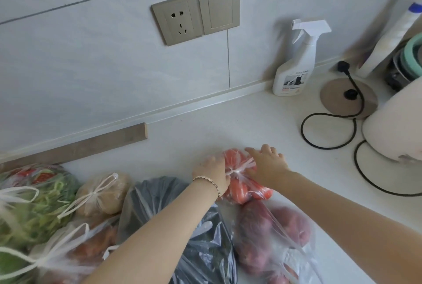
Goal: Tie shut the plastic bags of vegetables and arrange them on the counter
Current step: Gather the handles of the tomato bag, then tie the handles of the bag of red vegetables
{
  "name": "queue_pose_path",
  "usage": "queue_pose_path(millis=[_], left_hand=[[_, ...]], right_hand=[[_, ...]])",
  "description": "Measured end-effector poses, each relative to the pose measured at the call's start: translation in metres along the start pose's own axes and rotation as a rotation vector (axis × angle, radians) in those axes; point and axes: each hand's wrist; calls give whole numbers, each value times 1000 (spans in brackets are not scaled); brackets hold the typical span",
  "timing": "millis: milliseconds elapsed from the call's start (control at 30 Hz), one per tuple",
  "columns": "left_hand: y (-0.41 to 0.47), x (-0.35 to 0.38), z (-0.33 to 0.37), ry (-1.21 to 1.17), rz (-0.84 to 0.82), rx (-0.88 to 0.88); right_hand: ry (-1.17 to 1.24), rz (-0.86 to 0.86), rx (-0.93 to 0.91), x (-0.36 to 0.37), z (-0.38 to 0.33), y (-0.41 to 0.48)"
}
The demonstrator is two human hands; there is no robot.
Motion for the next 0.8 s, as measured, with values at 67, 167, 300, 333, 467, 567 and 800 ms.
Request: queue_pose_path(millis=[67,167,300,333,467,567,800], left_hand=[[-22,-6,14,-76,198,157],[-57,-10,34,-255,169,343],[-102,9,62,-376,-224,484],[-108,18,69,-319,-245,495],[-127,42,92,-188,13,560],[-126,39,96,-557,94,430],[-120,31,79,-929,21,171]], right_hand=[[261,46,25,-9,5,-21],[572,122,153,-16,20,-51],[825,-6,206,-16,44,-94],[904,-30,217,-16,47,-104],[962,-81,233,-11,59,-147],[832,-116,174,-6,63,-170],[235,-146,-26,-4,57,-210]])
Point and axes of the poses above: each hand's wrist, its own y-axis towards the middle knuckle, its own x-axis out of the palm, z = x × y, and after that the axes turned 5 degrees about x, right-handed
